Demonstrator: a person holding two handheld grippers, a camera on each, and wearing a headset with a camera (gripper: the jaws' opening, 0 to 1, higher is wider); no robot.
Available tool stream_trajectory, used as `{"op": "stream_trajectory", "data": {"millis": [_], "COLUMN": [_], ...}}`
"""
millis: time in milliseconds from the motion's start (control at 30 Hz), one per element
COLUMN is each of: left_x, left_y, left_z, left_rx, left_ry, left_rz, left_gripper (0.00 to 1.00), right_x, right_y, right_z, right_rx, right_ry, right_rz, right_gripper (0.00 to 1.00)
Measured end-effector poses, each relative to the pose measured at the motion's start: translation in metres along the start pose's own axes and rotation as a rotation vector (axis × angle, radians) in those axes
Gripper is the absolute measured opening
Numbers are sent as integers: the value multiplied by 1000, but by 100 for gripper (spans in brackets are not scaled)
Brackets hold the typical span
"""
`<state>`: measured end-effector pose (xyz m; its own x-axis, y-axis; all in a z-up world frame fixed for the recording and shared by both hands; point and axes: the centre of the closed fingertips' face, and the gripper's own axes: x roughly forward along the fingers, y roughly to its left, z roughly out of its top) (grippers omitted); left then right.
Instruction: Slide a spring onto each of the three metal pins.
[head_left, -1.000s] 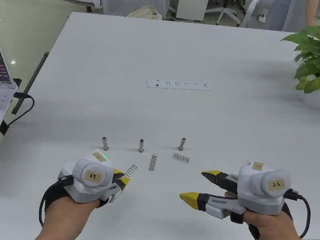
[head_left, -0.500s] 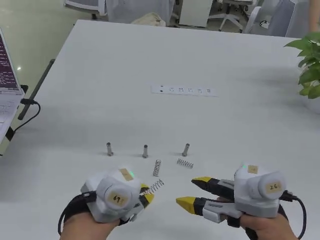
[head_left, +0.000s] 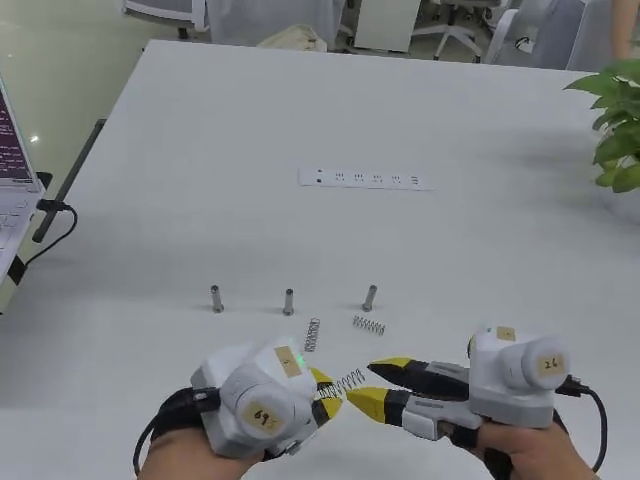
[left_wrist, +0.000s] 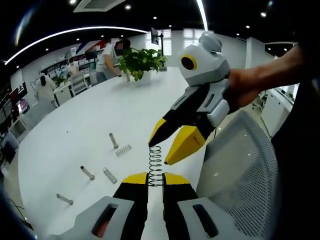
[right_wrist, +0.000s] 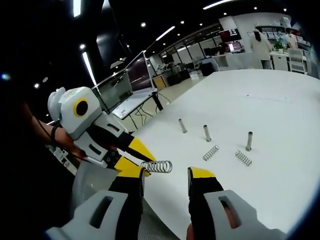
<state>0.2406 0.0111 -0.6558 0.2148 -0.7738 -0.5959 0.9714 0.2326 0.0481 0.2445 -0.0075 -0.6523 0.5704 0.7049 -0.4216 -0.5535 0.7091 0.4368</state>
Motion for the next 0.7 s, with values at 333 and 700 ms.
{"op": "stream_trajectory", "data": {"millis": [333,700], "left_x": [0,0], "left_y": [-6,-6], "left_z": [4,0], "left_rx": [38,86], "left_ry": [-12,7], "left_rz": [-36,-44], "left_gripper": [3,2], "right_x": [2,0], "right_y": [12,19], "right_z": [0,4], "right_rx": [3,-1], "right_ry": [0,-5], "right_rz": [59,92], "right_gripper": [18,12]}}
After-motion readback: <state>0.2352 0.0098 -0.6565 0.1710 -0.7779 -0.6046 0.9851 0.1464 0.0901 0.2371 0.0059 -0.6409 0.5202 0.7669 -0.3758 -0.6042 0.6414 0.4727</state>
